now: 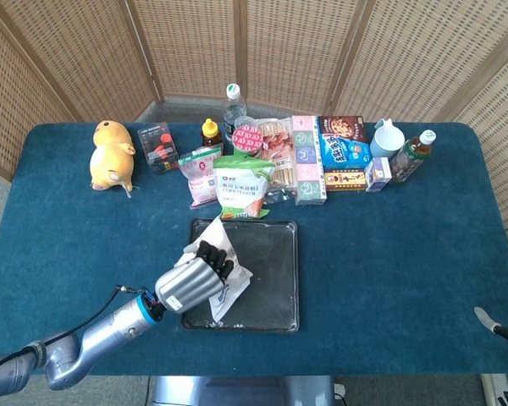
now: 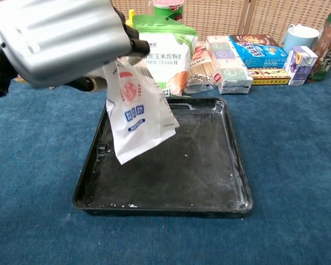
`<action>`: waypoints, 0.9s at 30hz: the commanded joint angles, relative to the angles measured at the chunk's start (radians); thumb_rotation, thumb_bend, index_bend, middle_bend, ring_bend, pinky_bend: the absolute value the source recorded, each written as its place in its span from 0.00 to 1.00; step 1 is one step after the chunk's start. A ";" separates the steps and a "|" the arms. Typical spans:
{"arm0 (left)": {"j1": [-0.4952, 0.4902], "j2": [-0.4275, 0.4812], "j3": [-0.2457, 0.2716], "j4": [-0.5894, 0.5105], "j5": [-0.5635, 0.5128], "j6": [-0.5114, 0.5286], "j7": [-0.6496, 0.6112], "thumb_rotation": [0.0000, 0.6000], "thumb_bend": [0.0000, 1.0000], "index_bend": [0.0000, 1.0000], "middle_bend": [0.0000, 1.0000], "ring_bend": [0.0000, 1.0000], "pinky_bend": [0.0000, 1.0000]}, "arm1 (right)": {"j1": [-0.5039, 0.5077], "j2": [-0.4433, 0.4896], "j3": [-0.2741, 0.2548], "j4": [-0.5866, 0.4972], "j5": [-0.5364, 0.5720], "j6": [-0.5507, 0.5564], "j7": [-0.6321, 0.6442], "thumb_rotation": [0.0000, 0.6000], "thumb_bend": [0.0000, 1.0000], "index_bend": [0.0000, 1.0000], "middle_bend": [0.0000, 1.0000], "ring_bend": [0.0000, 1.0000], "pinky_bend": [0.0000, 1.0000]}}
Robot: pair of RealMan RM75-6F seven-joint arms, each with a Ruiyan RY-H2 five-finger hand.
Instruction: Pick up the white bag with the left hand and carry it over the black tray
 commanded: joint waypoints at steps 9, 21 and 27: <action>0.192 -0.065 -0.017 0.106 -0.377 0.224 -0.773 1.00 0.52 0.86 0.74 0.66 0.68 | 0.003 -0.007 -0.004 -0.005 -0.008 -0.004 -0.023 1.00 0.00 0.02 0.00 0.03 0.00; 0.229 -0.121 0.015 0.242 -0.502 0.101 -1.216 0.96 0.35 0.50 0.30 0.22 0.27 | 0.011 -0.020 -0.010 -0.003 -0.012 -0.019 -0.056 1.00 0.00 0.02 0.00 0.03 0.00; 0.247 -0.068 0.035 0.194 -0.482 0.107 -1.247 0.84 0.00 0.00 0.00 0.00 0.05 | 0.009 -0.016 -0.009 -0.001 -0.015 -0.013 -0.045 1.00 0.00 0.02 0.00 0.03 0.00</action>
